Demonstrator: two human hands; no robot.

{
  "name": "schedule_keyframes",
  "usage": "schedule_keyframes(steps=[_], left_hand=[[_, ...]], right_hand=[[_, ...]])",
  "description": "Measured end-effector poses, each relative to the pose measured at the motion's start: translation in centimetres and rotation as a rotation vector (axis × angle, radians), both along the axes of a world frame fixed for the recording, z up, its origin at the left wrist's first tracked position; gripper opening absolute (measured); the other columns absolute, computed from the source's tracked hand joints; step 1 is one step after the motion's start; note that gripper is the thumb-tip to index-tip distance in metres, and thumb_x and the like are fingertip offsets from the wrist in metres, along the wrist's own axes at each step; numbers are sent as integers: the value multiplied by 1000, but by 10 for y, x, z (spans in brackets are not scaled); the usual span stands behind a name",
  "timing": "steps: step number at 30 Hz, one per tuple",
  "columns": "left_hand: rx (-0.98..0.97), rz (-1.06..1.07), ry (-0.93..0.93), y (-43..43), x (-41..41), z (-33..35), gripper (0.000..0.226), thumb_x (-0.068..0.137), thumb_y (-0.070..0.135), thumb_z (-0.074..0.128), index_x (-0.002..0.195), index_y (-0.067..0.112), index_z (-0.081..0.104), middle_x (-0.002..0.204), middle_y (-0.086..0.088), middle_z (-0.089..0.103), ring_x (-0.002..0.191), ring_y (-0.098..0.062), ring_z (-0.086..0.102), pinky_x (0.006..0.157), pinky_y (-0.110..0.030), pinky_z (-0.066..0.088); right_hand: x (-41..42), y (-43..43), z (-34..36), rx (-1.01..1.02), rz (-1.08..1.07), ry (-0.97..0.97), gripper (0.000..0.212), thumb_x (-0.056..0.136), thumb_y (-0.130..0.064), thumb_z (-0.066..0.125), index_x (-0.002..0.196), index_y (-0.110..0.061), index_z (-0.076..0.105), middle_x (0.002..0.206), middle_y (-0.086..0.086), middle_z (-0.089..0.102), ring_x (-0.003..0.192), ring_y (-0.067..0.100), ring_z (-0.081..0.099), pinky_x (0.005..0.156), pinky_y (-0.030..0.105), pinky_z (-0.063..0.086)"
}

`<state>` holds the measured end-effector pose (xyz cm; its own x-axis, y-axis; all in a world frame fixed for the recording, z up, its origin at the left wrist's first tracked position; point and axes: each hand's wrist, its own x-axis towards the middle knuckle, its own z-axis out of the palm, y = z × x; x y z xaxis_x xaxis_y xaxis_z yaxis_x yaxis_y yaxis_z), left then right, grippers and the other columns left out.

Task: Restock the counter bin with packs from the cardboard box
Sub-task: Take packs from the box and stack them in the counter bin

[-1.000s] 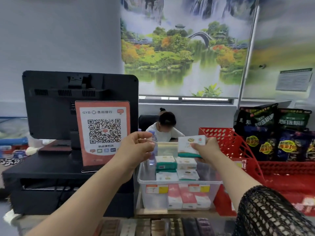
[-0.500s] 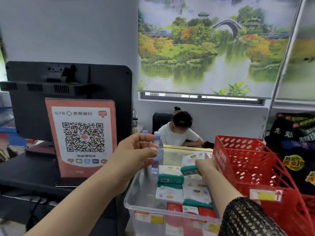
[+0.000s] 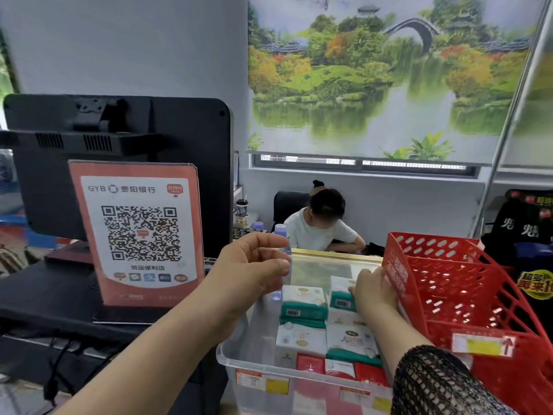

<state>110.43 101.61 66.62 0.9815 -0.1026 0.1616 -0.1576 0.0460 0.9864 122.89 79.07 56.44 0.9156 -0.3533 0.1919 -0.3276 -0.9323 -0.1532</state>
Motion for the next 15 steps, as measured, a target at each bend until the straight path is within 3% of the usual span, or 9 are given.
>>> schedule_keyframes(steps=[3, 8, 15], left_hand=[[-6, 7, -8, 1, 0, 1, 25, 86, -5, 62, 100, 15, 66, 84, -5, 69, 82, -17, 67, 60, -20, 53], [6, 28, -11, 3, 2, 2, 24, 86, -4, 62, 99, 17, 65, 87, -6, 69, 85, -19, 66, 63, -23, 56], [18, 16, -12, 3, 4, 0, 25, 87, -3, 62, 100, 18, 65, 92, -7, 70, 91, -21, 67, 67, -24, 56]], right_hand=[[1, 1, -4, -112, 116, 11, 33, 93, -27, 55, 124, -14, 56, 126, 9, 49, 115, 25, 47, 87, 30, 45], [-2, 7, -4, -16, 260, 130, 29, 87, -21, 54, 116, -20, 54, 112, 3, 60, 92, 18, 55, 71, 27, 42], [-3, 7, -9, 2, 310, 197, 34, 86, -12, 58, 120, -15, 52, 119, 5, 55, 100, 20, 55, 75, 25, 46]])
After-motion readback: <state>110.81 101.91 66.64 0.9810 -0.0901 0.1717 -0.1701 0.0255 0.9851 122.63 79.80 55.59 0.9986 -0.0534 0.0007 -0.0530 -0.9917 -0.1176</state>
